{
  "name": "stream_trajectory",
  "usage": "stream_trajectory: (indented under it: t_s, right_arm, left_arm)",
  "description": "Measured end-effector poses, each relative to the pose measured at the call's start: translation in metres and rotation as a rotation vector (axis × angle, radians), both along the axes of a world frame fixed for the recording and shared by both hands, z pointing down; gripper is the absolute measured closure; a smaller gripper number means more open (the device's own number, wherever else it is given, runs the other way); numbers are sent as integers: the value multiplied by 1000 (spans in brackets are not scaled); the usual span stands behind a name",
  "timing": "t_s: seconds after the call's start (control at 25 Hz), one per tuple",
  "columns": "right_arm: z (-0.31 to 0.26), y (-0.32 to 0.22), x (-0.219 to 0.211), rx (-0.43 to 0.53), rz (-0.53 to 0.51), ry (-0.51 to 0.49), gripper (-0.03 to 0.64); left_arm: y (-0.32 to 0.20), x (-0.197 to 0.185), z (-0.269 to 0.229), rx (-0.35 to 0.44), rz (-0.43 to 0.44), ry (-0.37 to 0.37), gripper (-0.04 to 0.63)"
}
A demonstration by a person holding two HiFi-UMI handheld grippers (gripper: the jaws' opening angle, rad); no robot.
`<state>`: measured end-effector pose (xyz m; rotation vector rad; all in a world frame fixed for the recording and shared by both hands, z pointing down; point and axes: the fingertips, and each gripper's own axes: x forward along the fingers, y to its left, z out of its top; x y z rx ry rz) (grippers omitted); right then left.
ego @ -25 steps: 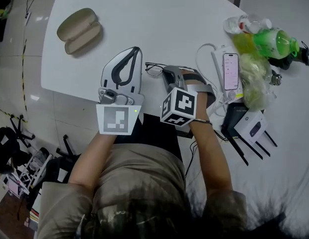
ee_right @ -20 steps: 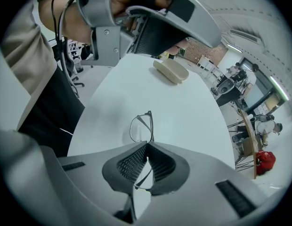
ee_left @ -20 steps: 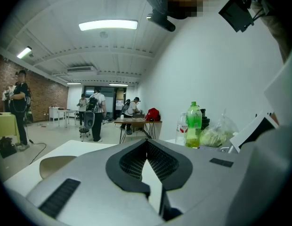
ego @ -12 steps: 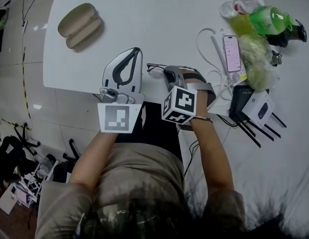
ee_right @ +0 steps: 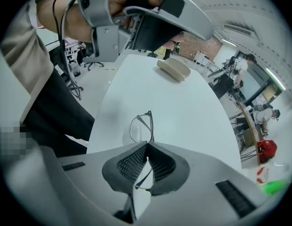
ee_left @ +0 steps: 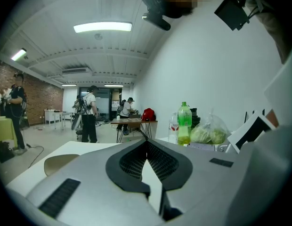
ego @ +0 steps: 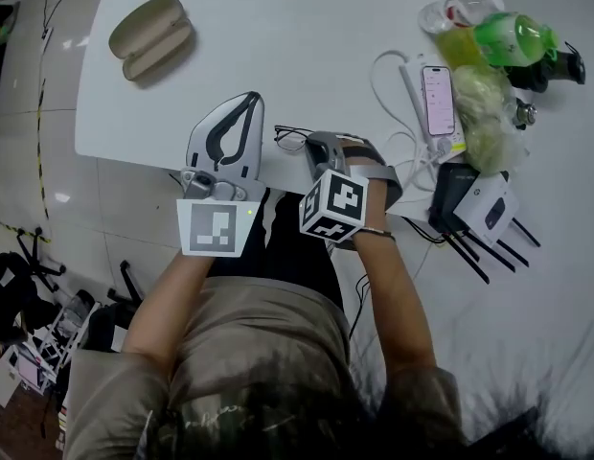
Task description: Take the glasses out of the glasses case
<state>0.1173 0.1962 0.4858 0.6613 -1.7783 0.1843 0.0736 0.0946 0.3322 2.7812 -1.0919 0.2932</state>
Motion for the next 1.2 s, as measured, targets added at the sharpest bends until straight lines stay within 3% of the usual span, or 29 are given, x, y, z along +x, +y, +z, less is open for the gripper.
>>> stream_trajectory:
  t_s: [0.24,0.4,0.92,1.2]
  right_arm:
    - [5,13,12,-13,-7,-7,597]
    - [10,25,16,-36,2,-5,597]
    - [12,62,19,-21,57,-11,597]
    - [15,78,15,-41,39,-13,597]
  left_arm:
    - [10,6,-5,41,-13,-17,588]
    - [17,9,2,6,-23,-35,588]
    - [51,32,-2,17,18,-25,588]
    - [76,33,6,-14,32,-32,588]
